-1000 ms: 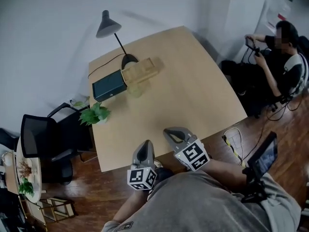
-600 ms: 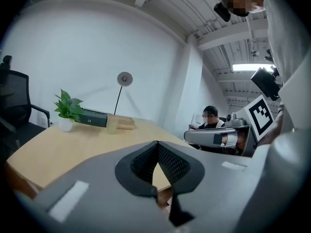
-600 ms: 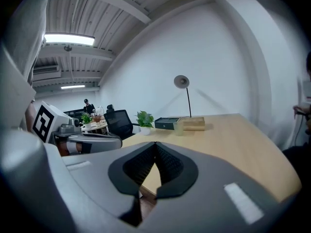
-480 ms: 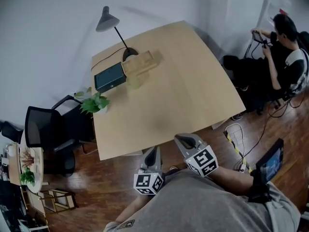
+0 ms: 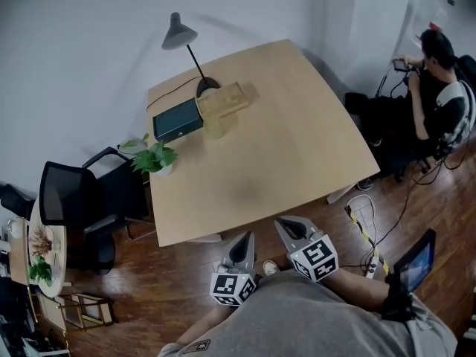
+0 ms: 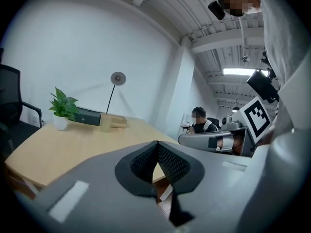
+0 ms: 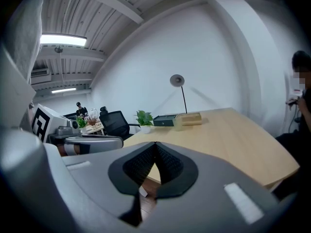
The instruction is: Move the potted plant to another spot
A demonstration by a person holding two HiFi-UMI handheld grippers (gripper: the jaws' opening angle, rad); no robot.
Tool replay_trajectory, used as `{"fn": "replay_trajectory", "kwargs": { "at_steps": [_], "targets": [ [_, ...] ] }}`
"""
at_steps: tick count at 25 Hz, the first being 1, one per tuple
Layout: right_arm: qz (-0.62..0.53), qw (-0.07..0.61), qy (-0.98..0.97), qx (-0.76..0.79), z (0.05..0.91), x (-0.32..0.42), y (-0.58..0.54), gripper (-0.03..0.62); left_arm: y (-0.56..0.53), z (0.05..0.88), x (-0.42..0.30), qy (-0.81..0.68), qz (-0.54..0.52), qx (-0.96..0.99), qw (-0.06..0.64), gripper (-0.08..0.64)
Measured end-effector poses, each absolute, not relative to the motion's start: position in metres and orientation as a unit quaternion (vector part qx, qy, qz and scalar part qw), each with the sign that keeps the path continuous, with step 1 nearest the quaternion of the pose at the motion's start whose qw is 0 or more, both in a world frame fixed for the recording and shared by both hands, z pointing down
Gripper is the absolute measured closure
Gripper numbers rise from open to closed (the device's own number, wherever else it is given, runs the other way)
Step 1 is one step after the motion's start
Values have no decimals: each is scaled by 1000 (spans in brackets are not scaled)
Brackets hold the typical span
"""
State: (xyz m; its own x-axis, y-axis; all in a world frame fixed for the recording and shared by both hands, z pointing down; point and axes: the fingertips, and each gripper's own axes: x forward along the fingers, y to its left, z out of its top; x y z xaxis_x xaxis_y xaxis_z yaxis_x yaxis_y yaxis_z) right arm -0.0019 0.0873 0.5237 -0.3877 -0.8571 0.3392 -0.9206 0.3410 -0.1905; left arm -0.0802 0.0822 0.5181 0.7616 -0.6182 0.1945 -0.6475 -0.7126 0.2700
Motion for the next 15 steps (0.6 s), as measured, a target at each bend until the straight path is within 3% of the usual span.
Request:
{"fn": "replay_trajectory", "kwargs": {
  "at_steps": [15],
  "targets": [
    [202, 106, -802, 552, 540, -1, 104, 588, 97, 532, -82, -339, 57, 922, 176, 549]
  ]
}}
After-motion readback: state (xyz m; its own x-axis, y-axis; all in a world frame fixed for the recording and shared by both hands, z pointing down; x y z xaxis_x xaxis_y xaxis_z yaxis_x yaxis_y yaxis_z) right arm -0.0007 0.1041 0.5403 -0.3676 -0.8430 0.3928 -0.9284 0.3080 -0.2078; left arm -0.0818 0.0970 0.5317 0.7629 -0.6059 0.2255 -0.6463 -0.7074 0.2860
